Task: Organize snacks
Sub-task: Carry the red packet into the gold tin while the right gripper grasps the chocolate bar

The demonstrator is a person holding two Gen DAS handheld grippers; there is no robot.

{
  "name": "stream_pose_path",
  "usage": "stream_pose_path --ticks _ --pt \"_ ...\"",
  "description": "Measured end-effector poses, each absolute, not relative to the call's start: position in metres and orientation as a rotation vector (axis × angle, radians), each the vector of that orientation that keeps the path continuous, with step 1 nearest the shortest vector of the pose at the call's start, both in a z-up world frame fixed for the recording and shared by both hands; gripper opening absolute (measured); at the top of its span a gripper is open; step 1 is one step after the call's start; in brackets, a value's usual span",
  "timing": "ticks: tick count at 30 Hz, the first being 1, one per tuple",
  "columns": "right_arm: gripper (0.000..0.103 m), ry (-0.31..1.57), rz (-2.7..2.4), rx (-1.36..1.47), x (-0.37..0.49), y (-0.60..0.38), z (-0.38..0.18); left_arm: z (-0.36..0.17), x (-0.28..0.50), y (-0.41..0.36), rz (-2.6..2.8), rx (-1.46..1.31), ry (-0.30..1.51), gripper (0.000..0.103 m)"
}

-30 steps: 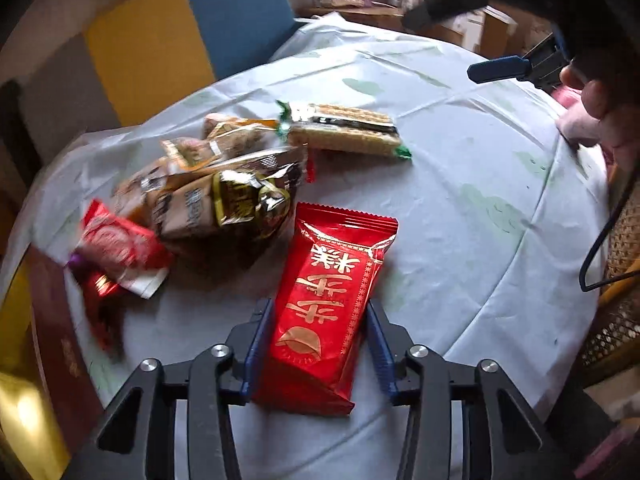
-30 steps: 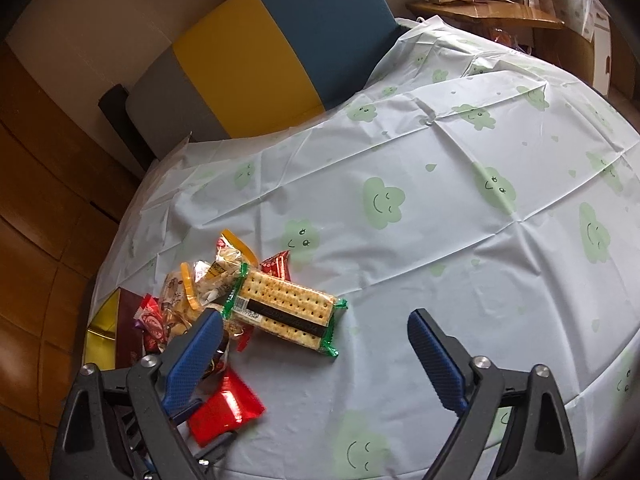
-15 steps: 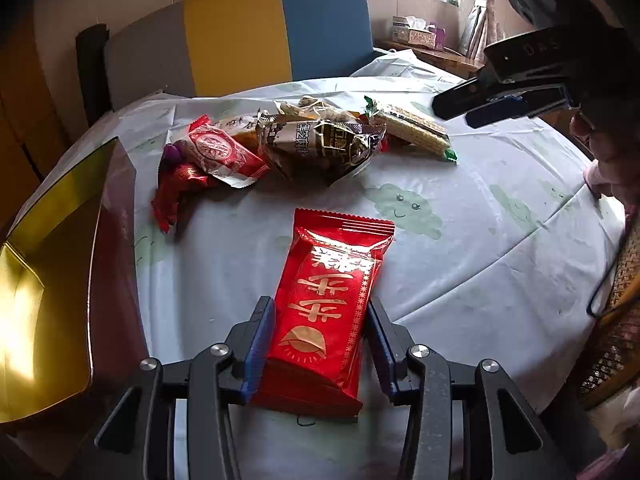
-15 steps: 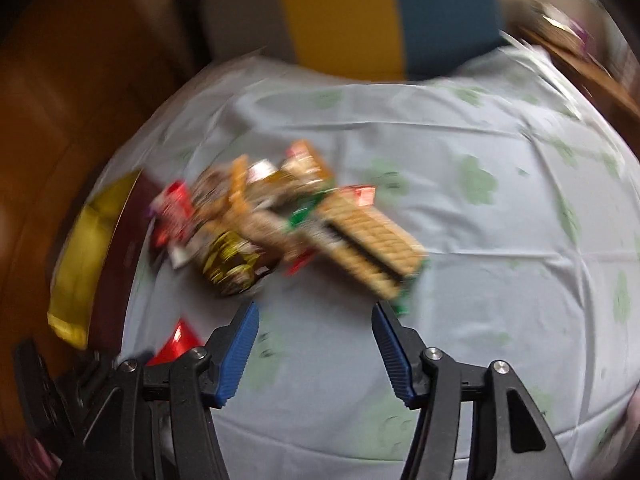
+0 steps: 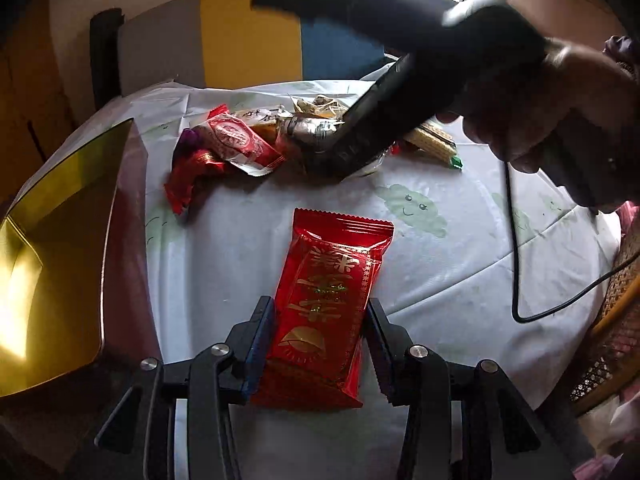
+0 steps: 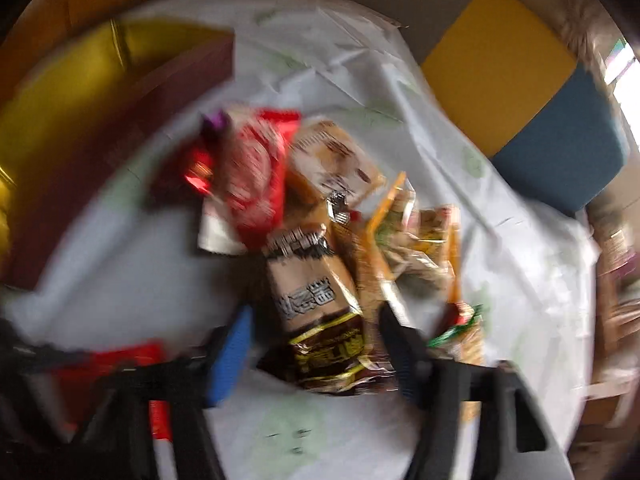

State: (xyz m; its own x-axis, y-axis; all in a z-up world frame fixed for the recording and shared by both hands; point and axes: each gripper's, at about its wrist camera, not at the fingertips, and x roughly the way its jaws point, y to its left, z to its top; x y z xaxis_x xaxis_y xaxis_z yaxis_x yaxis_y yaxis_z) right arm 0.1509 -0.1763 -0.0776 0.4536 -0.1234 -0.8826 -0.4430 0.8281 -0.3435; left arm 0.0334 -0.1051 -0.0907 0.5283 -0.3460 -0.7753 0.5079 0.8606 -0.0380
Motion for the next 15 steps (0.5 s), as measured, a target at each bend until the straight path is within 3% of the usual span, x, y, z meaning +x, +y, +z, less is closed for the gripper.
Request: stream_pose_path --ticks 3,15 --pt "0.028 1.102 0.225 -0.466 0.143 -0.194 -0.07 -0.09 0.031 -0.102 -0.513 0.2 0.873 0.045" --pt "0.028 1.183 0.268 -0.139 0.069 -0.259 -0.075 -0.047 0.013 -0.077 -0.56 0.088 0.833 0.042"
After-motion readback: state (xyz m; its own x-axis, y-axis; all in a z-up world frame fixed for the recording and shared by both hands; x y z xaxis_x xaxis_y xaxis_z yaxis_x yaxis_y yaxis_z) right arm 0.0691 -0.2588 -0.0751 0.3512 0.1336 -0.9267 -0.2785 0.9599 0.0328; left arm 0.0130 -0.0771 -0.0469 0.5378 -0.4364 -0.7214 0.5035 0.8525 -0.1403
